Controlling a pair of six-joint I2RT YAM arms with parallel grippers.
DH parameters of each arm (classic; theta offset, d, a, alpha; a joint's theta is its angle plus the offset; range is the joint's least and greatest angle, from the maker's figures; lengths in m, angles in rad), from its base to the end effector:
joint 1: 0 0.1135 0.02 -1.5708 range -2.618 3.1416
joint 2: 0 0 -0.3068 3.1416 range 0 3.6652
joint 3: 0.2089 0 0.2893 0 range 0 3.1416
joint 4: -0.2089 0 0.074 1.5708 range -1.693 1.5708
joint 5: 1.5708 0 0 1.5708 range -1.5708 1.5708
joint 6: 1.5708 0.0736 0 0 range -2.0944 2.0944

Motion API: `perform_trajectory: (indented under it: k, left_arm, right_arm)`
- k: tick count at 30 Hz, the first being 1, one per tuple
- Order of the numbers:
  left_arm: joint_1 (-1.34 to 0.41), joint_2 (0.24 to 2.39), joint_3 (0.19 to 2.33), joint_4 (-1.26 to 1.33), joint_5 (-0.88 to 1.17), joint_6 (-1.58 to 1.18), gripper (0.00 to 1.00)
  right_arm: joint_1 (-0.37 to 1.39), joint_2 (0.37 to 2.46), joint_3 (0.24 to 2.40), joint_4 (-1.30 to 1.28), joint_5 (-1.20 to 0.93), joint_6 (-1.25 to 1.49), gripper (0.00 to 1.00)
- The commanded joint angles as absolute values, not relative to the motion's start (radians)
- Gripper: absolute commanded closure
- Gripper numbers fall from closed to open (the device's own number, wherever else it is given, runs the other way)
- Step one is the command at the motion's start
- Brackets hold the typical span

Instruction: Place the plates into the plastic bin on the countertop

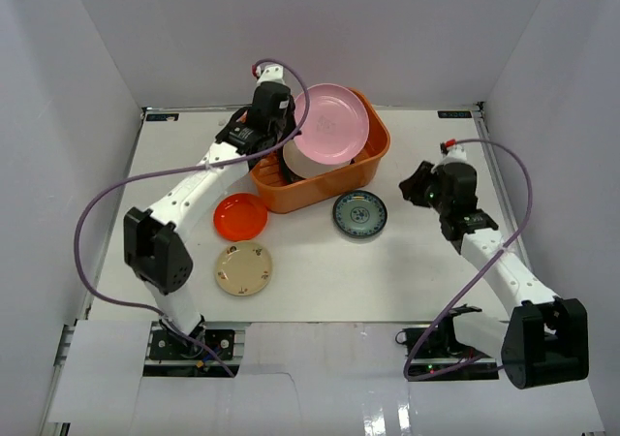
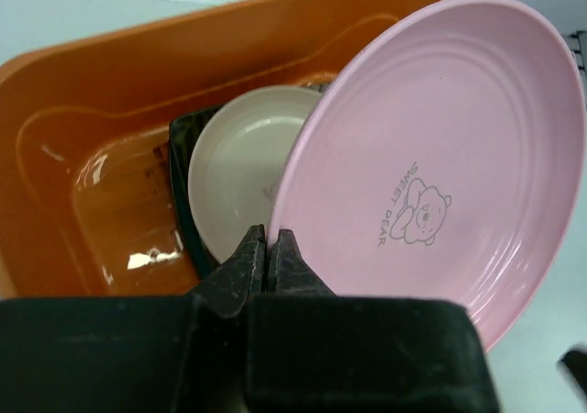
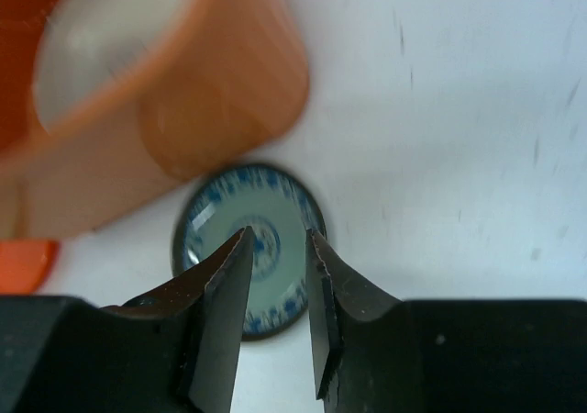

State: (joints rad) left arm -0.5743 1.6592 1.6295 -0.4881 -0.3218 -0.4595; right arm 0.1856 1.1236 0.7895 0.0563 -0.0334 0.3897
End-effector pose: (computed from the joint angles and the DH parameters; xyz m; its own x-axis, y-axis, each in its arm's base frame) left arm 0.3961 -0.2286 0.3995 -0.4987 -0.1784 -0.8482 0.0708 0.9669 -0.2451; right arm 0.3104 0.0608 0.3135 -0.3314 0.3241 -0.8861 -0.0974 0.9224 0.3738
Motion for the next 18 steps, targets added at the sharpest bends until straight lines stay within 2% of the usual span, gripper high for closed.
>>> perform_trajectory:
  k: [1,2,4,6,11,12,13,15,16,18]
  left_arm:
    - [-0.517,1.781,1.771,-0.482,-0.275,-0.433,1.00]
    - [-0.509,1.816,1.799,-0.491,-0.276,-0.428,1.00]
    - [-0.479,1.913,1.885,-0.529,-0.262,-0.426,1.00]
    - [-0.468,1.980,1.925,-0.535,-0.271,-0.423,1.00]
    - [-0.423,2.066,1.937,-0.541,-0.242,-0.442,0.99]
    - [-0.420,2.071,1.936,-0.543,-0.238,-0.440,0.93]
    - [-0.419,2.069,1.927,-0.543,-0.235,-0.437,0.78]
    - [-0.420,2.042,1.913,-0.534,-0.230,-0.433,0.56]
    - [-0.420,2.027,1.896,-0.526,-0.221,-0.431,0.37]
    - [-0.420,1.962,1.882,-0.503,-0.181,-0.431,0.25]
  right_arm:
    - [0.192,1.062,0.622,0.195,-0.089,0.480,0.62]
    - [0.192,1.054,0.585,0.216,-0.104,0.492,0.49]
    - [0.192,1.052,0.503,0.259,-0.121,0.515,0.38]
    - [0.192,1.080,0.463,0.285,-0.147,0.526,0.34]
    - [0.195,1.230,0.437,0.354,-0.204,0.548,0.32]
    - [0.195,1.248,0.437,0.362,-0.203,0.548,0.32]
    - [0.195,1.267,0.439,0.379,-0.202,0.548,0.32]
    - [0.199,1.324,0.442,0.402,-0.209,0.558,0.32]
    - [0.201,1.344,0.440,0.423,-0.209,0.575,0.32]
    - [0.209,1.394,0.437,0.451,-0.204,0.591,0.34]
